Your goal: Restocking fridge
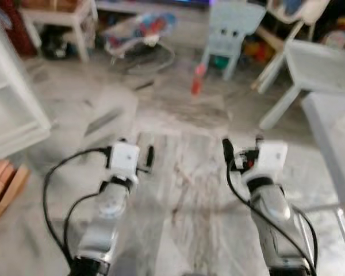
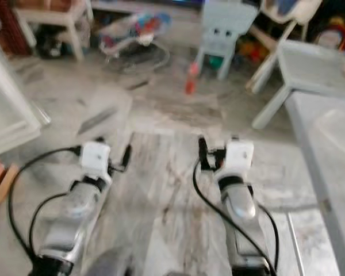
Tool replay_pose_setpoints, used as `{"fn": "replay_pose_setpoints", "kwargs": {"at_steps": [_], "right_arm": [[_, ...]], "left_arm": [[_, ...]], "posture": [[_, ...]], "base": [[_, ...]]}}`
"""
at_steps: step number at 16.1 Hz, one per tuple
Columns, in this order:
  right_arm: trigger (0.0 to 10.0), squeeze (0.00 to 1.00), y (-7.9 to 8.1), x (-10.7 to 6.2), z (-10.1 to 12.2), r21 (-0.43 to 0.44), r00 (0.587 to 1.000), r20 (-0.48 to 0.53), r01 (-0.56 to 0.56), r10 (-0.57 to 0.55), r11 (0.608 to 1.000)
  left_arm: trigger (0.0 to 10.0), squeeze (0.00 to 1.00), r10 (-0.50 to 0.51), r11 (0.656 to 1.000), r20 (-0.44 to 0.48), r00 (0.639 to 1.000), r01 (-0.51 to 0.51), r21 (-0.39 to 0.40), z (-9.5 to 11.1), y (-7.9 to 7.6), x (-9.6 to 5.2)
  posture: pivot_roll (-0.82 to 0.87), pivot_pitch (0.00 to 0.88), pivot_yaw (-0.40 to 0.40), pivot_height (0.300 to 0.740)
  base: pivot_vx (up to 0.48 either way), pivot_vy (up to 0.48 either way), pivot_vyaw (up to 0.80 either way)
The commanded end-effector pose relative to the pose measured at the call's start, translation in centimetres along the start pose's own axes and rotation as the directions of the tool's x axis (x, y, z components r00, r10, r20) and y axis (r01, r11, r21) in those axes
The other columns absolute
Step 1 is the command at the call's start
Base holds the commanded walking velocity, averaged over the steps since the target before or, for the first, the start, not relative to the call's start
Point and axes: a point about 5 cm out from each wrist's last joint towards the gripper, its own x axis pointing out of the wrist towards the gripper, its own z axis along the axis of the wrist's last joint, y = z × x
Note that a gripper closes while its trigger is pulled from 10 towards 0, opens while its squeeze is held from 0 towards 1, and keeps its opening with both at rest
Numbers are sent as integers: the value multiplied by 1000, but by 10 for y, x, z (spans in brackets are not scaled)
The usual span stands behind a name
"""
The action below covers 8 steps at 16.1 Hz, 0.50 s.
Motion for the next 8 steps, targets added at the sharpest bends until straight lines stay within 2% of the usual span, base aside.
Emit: {"fn": "replay_pose_setpoints", "kwargs": {"at_steps": [1,6,8], "right_arm": [[10000,0,-4,-4,-4,-4,1000,-18,14,-14,1000],[10000,0,-4,-5,-5,-5,1000,-17,18,-18,1000],[10000,0,-3,-5,-5,-5,1000,-19,18,-18,1000]], "left_arm": [[10000,0,-9,1000,-16,1000,9,-12,-3,-3,0],[10000,0,8,1000,-20,1000,-8,-23,-3,1,2],[10000,0,32,999,-24,999,-33,-41,-4,3,2]], "posture": [[72,162,-81,740],[74,164,-80,740],[74,164,-80,740]], "base": [[480,0,-800],[457,0,-800],[313,360,-800]]}}
